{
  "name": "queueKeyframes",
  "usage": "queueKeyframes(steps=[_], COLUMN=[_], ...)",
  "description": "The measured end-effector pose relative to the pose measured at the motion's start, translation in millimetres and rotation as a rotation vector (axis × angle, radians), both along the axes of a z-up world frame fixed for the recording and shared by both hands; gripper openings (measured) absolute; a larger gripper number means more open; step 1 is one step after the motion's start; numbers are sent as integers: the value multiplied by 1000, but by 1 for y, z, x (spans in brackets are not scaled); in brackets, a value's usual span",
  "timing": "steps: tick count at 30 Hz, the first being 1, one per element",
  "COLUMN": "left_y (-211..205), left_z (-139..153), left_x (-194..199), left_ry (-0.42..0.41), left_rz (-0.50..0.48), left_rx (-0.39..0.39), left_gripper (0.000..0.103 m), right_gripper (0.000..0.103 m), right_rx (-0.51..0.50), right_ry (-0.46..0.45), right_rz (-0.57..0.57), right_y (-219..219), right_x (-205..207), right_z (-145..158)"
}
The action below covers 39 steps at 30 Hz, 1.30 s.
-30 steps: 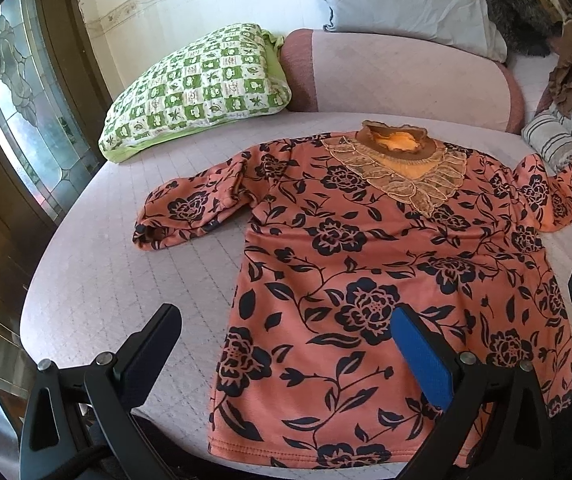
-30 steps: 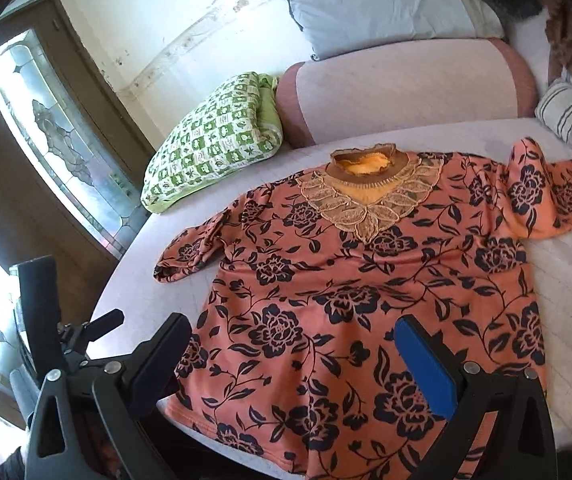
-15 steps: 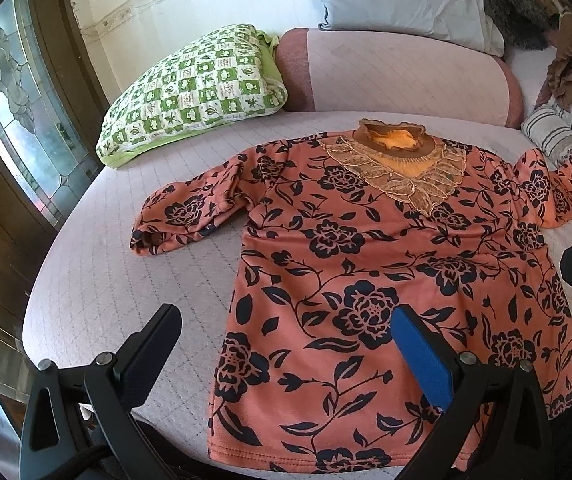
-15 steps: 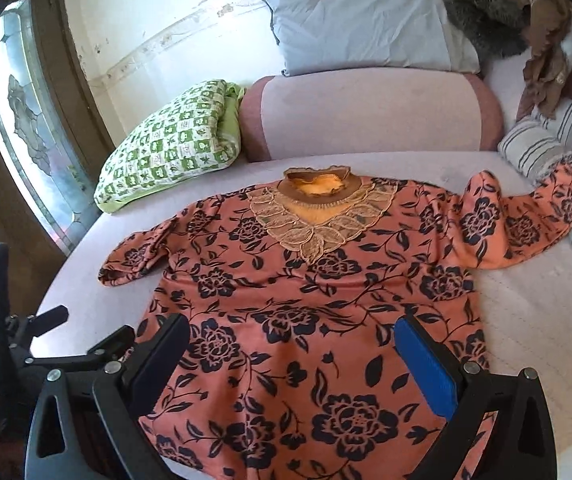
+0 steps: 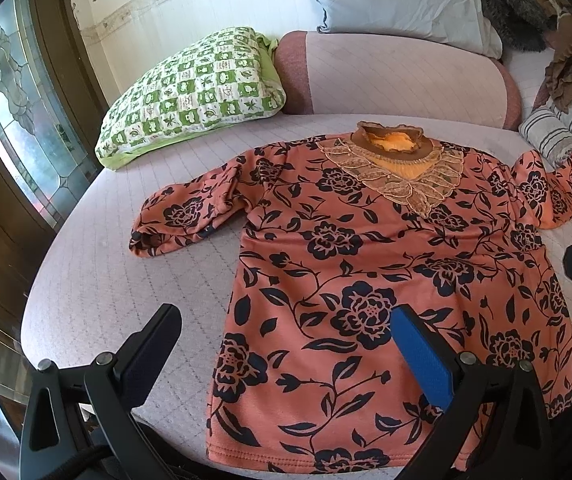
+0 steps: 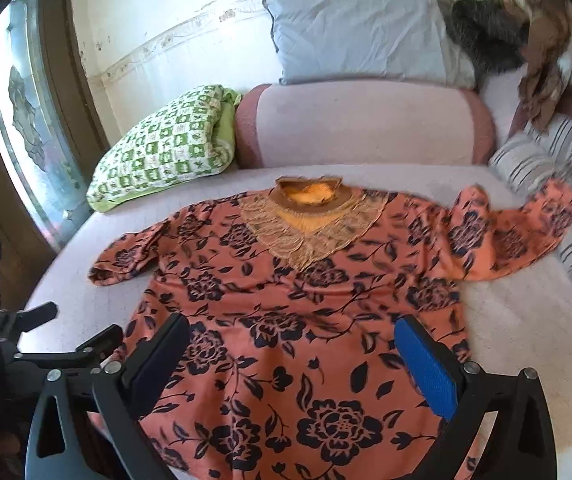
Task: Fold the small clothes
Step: 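Grasp the sleeve cuff nearest the right gripper and fold it across the blouse body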
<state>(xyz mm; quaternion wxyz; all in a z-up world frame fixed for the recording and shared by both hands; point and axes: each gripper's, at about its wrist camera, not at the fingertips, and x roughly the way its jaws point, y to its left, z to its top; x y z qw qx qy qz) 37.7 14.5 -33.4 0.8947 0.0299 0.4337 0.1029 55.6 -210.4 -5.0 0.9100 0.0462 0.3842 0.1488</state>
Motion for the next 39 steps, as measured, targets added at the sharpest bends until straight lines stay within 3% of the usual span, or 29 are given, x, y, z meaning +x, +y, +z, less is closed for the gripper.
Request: queueKeyframes(steps=[2, 5, 11, 15, 17, 21, 22, 25, 27, 30, 33, 36, 39], left_y=[1, 2, 8, 14, 18, 32, 34, 40, 44, 53, 59, 63, 70], left_z=[-7, -21, -49, -65, -71, -80, -81, -80, -77, -77, -77, -69, -57], left_x=[3, 8, 20, 30, 35, 43, 44, 43, 40, 38, 36, 27, 17], left_ry=[13, 40, 81, 107, 120, 135, 141, 137, 122, 110, 106, 72, 33], left_rz=[-1, -2, -3, -6, 1, 24, 24, 19, 16, 33, 57, 66, 70], left_rx=[-17, -35, -79, -83, -90, -105, -102, -82, -72, -100, -141, -166, -168], left_gripper=[103, 103, 103, 103, 103, 103, 103, 103, 103, 103, 103, 103, 103], right_gripper=[103, 103, 102, 88, 73, 68, 64, 21, 5, 5, 5, 5, 5], right_rx=[104, 219, 248, 169, 27, -147, -147, -134, -84, -31, 36, 142, 265], right_ry=[52, 99, 77, 89, 111, 205, 230, 272, 243, 143, 6, -99, -139], right_rz=[-11, -131, -521, -723, -808, -899, -904, -884, -860, -743, -558, -351, -169], right_y=[-28, -99, -256, -336, -362, -388, -392, -399, -402, -378, -314, -224, -128], right_x=[13, 47, 113, 170, 205, 262, 271, 290, 293, 291, 278, 258, 237], right_z=[-8, -21, -36, -41, -42, -63, -70, -87, -81, -46, 13, 69, 102])
